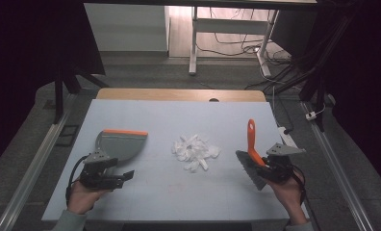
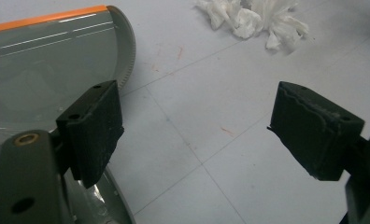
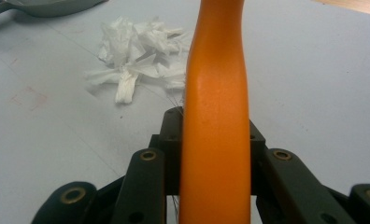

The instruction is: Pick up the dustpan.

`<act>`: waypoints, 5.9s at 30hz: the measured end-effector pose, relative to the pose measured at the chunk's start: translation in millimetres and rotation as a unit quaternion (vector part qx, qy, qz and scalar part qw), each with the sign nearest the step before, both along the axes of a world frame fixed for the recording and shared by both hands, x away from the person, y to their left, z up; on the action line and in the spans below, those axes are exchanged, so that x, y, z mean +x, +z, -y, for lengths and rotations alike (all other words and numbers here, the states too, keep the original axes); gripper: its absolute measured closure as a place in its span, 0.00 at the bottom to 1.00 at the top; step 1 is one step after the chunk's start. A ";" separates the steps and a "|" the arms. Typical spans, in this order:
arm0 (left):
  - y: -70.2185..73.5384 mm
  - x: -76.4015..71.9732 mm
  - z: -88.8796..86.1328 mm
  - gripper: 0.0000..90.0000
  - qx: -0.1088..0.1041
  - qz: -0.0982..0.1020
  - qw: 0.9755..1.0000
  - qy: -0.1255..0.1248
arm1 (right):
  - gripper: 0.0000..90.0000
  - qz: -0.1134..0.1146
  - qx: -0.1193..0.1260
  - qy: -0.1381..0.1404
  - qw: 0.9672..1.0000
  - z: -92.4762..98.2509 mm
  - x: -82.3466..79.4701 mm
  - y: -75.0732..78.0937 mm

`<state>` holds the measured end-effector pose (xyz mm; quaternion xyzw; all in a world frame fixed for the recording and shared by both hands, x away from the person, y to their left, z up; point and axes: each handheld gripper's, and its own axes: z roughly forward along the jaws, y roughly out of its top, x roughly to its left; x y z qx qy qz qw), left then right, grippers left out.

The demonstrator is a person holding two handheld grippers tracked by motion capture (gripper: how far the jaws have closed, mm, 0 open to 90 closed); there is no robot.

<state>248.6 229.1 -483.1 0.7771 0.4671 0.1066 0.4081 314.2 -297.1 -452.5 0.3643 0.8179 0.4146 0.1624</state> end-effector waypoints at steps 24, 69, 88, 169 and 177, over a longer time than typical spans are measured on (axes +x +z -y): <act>23.1 14.9 10.5 0.19 0.035 -0.040 0.998 0.041 | 0.78 0.007 0.004 0.008 1.000 1.4 -1.4 4.2; -39.1 46.1 -25.3 0.27 0.063 -0.165 0.974 0.140 | 0.78 0.000 -0.015 0.008 1.000 -4.5 -0.1 -3.4; -44.5 49.5 -29.7 0.59 0.023 -0.161 0.975 0.149 | 0.78 0.000 -0.017 0.006 1.000 -5.2 0.1 -3.9; -2.5 26.0 -37.9 0.68 -0.030 0.008 1.000 0.004 | 0.78 0.025 0.005 -0.018 1.000 -12.5 3.1 9.0; 0.4 23.4 -33.1 0.68 -0.030 0.014 0.999 -0.022 | 0.78 0.028 0.006 -0.016 0.999 -15.9 3.7 10.6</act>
